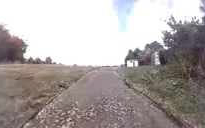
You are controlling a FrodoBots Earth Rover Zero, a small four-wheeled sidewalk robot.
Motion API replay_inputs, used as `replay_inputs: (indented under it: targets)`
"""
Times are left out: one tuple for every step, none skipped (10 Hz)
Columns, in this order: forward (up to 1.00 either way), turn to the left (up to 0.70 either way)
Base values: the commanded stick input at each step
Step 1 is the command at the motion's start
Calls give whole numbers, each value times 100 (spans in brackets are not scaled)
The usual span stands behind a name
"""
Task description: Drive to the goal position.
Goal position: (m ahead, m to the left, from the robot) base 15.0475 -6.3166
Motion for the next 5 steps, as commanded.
replay_inputs:
  targets:
    - [100,0]
    - [100,0]
    - [100,0]
    - [100,0]
    - [100,0]
